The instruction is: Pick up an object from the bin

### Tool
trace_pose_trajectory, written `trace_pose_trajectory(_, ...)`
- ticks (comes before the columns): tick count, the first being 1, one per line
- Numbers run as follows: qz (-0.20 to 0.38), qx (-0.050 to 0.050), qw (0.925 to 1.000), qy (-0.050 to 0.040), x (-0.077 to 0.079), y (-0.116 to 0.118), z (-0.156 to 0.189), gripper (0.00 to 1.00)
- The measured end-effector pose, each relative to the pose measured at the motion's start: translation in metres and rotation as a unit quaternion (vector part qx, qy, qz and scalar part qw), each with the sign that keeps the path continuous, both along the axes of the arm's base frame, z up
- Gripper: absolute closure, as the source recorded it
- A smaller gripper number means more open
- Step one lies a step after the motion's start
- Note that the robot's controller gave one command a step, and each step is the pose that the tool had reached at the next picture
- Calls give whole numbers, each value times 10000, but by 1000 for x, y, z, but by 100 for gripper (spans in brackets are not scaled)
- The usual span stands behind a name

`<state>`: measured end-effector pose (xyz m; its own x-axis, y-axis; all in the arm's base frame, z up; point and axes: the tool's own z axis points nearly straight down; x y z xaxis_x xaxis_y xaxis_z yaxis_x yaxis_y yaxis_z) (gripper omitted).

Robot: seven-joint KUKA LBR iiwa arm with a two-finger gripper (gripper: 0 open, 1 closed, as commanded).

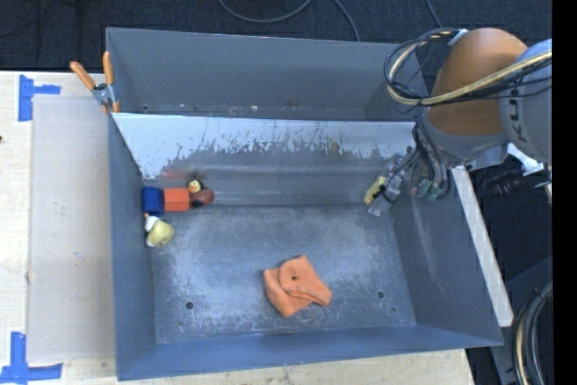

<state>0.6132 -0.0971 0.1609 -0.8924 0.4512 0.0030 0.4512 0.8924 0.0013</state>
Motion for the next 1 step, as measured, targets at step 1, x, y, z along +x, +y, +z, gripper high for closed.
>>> trace_pose_trajectory(1, 2, 0, 10000, -3, 0, 0, 14, 100)
